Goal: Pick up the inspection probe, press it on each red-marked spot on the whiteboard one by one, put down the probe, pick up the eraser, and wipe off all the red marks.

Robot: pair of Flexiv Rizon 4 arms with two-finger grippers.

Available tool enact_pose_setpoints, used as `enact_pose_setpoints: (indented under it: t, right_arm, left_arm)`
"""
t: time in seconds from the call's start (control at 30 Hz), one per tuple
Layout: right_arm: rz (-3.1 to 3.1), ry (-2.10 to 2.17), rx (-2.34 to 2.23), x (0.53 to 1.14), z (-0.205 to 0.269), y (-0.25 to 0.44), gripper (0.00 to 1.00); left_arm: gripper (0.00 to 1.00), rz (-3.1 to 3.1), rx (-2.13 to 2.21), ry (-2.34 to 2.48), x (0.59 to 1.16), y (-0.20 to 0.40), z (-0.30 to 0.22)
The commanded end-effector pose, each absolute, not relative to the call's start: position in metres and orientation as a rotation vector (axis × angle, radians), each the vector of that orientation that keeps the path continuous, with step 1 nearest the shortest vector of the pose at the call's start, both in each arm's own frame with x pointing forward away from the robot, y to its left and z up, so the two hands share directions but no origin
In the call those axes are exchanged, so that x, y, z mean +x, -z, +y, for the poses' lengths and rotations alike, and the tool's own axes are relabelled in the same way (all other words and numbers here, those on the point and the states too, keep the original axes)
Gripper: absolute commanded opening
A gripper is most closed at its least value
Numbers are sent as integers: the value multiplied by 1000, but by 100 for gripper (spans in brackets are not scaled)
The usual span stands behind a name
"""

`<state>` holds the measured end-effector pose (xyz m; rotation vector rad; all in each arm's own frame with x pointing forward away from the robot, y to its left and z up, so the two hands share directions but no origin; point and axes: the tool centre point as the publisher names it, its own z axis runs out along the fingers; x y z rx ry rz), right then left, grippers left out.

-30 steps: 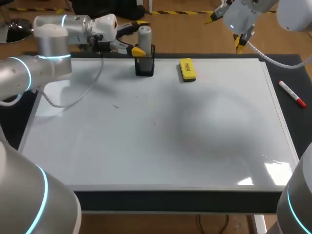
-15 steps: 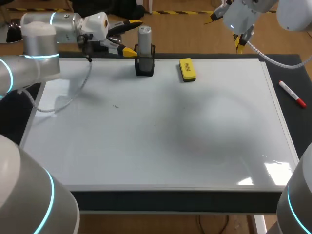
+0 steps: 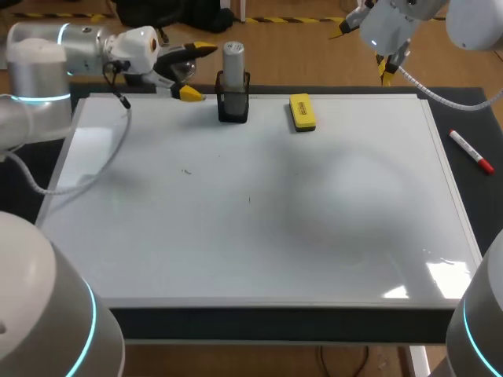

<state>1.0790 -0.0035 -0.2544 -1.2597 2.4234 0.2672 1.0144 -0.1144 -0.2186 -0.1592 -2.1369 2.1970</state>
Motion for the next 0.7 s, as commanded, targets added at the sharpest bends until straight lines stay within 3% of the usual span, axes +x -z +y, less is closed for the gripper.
enact_pose_setpoints:
  t: [0.03,0.7]
  right_arm:
    - [2428,-260,-1264,1079,-4,253,100]
    - [2428,-260,-1264,1079,-4,253,100]
  left_arm:
    - [100,-2324,189,-2318,993,211,-112]
    - [100,-2360,270,-2318,926,212,-116]
